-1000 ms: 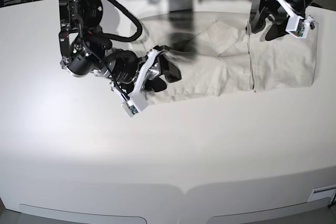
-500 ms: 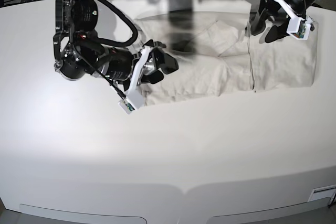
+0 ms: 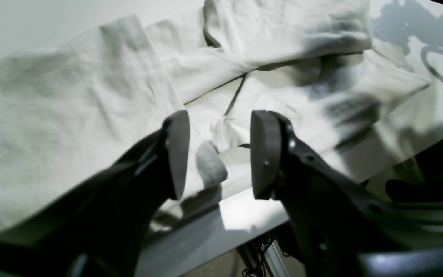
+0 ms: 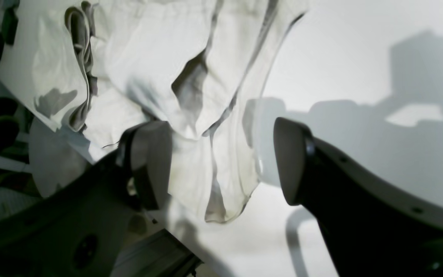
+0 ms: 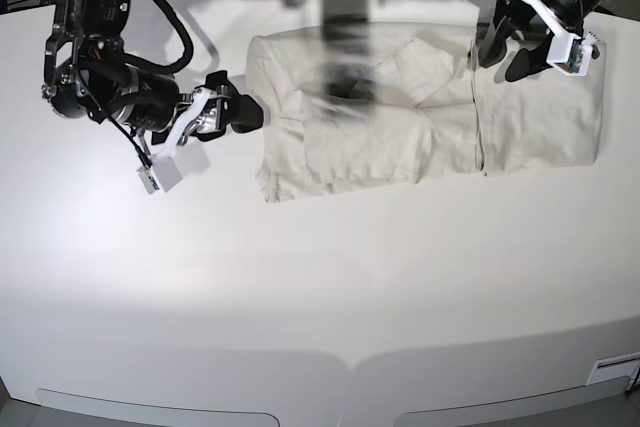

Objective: Fold the T-shirt properly
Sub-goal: 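Grasp the shirt end with the right gripper and fold it toward the left gripper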

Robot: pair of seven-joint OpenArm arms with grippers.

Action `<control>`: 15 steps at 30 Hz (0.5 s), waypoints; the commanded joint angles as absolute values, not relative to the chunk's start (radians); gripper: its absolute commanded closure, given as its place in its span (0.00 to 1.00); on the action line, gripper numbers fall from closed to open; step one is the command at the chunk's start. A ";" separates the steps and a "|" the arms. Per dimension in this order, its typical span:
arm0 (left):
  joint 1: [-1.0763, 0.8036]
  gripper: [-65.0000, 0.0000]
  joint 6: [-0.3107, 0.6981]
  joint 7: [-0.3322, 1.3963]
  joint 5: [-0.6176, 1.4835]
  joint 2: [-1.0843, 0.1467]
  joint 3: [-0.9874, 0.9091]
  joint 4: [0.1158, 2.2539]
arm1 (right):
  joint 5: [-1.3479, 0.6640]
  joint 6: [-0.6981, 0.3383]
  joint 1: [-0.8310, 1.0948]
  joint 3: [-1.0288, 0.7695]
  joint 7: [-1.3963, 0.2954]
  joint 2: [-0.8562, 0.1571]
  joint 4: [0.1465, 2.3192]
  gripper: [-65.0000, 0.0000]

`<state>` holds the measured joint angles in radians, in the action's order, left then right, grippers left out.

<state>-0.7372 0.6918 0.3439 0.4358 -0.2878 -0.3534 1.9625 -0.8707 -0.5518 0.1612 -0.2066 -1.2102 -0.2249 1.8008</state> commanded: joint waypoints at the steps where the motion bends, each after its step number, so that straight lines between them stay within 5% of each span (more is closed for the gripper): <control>1: -0.745 0.61 0.698 0.318 0.454 -0.297 -0.359 1.977 | -0.895 -0.538 0.152 -0.209 -1.209 -0.229 1.817 0.36; 15: -0.745 0.61 0.698 0.317 0.453 -0.298 -0.359 1.977 | -0.793 -0.488 0.088 -0.209 -1.204 -0.132 1.604 0.36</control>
